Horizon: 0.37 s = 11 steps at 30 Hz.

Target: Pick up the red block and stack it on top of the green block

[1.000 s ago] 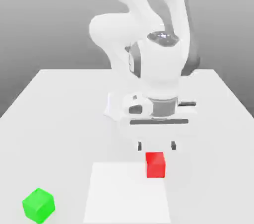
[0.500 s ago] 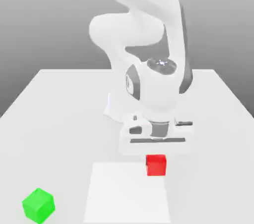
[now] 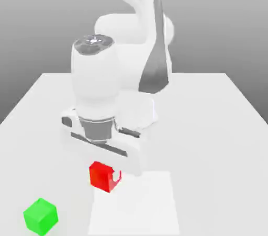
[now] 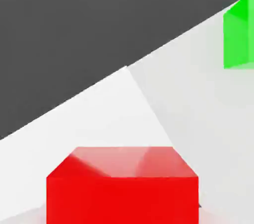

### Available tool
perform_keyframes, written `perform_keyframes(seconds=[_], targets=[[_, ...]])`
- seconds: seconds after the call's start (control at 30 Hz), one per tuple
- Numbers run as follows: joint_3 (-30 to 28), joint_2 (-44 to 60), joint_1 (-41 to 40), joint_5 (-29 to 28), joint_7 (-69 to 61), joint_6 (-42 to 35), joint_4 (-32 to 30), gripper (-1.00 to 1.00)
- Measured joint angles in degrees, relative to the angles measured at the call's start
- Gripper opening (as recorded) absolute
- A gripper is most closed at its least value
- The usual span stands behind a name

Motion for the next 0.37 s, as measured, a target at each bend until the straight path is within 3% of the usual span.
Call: perform_keyframes(seconds=[0.1,0.23,0.27,0.37], targets=[[-3.6,3.5,-3.1,0.6,3.4,-2.4,5.8,-1.00],[-3.3,11.2,-4.9,3.1,2.6,3.2,7.6,-1.00],[-3.1,12.4,-5.1,3.5,2.3,4.4,7.8,1.00],[-3.1,12.4,-5.1,3.5,2.3,4.4,7.8,1.00]])
